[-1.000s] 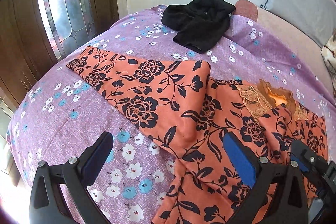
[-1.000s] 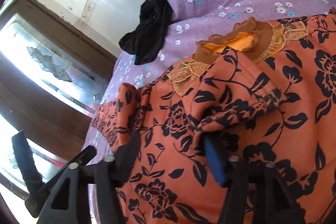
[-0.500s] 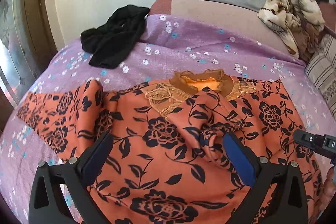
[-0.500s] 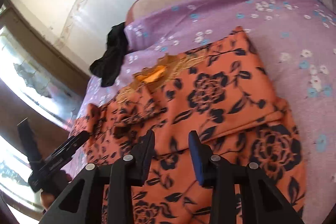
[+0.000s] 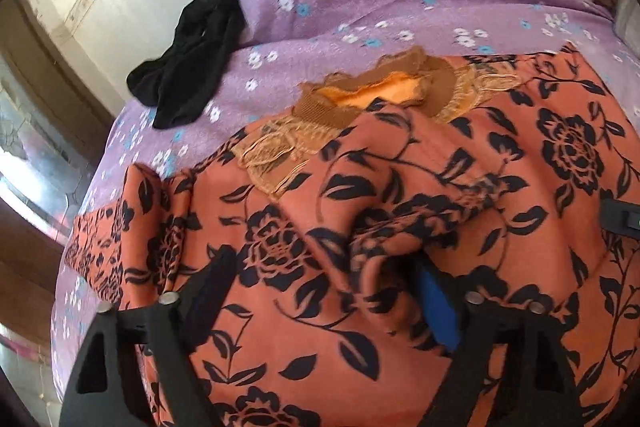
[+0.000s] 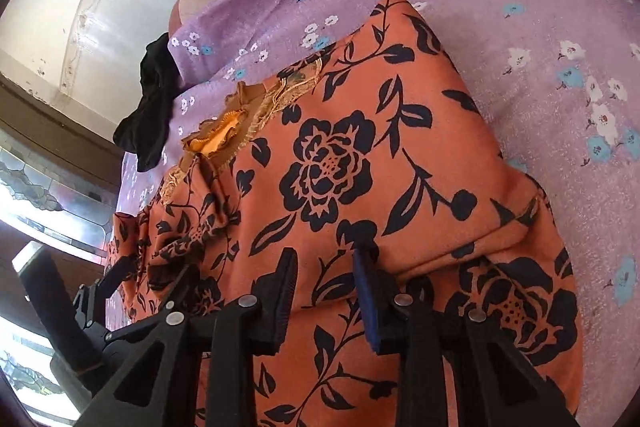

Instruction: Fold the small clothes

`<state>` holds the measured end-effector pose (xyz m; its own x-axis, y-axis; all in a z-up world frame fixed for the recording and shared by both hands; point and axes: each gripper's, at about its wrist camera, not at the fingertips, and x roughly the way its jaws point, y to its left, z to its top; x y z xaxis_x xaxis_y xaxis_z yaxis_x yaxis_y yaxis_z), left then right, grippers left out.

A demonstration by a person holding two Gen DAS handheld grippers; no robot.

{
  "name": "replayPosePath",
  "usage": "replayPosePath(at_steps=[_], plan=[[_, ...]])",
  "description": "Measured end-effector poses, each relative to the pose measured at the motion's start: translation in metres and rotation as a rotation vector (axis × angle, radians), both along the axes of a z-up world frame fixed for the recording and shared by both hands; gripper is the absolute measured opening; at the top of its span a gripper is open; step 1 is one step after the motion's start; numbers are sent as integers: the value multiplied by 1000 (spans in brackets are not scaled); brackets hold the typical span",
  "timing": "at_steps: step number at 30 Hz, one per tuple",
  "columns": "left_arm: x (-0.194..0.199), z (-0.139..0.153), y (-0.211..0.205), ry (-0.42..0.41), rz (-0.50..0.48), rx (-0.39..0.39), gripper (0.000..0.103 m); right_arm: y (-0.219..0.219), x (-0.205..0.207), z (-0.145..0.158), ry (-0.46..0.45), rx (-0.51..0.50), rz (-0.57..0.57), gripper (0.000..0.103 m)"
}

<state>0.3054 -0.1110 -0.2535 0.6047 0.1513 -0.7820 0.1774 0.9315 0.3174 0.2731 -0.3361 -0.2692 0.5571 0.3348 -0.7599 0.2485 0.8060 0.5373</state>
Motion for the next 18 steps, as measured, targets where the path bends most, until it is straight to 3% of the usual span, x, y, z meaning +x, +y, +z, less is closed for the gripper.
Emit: replayPosePath(at_steps=[3,8,11,14,18], plan=[[6,3,45,78,76,-155,74,-1,-1,0,1,6,0,31],[-21,13,109,100,180,-324,75,2,0,0,-3,-6,2,31],[-38,12,144,68,299,-225,75,3,-1,-1,-8,-15,1,31],[-50,17,191,81,378,-283,75,5,-2,0,-14,-31,4,31],[-61,34,247,21,483,-308,75,9,-4,1,-26,-65,14,32]])
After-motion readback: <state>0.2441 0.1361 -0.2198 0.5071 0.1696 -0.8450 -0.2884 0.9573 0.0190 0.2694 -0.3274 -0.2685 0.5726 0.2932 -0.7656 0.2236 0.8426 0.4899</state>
